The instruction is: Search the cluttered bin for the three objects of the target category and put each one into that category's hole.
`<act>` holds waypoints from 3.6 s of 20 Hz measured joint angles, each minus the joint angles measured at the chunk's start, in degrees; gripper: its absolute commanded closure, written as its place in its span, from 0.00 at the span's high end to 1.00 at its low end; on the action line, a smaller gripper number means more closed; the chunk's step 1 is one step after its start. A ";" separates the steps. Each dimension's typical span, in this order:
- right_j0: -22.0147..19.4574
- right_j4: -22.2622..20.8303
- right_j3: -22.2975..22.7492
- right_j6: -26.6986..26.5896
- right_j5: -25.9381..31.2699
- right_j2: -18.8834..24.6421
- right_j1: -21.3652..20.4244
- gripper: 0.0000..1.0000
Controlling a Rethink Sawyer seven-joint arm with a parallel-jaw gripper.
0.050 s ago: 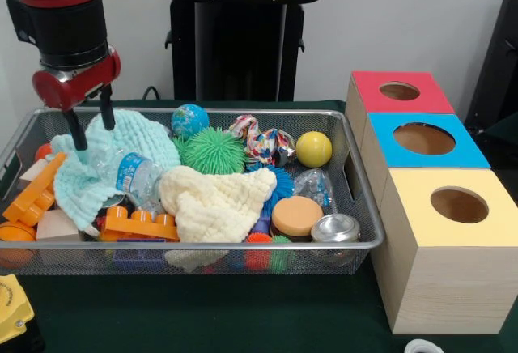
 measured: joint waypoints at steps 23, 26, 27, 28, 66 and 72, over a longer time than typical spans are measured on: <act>-0.44 -1.16 7.04 0.00 -8.89 1.47 -2.67 1.00; -0.37 -1.80 7.04 0.00 -9.94 1.47 -1.84 1.00; -0.31 -2.18 7.02 0.00 -10.56 1.47 -1.26 1.00; -0.28 -2.44 7.02 0.00 -10.95 1.47 -0.89 1.00; 0.64 -3.85 0.63 0.00 -15.22 1.40 8.60 1.00; 1.21 -3.81 0.53 0.00 -15.44 1.37 8.94 0.00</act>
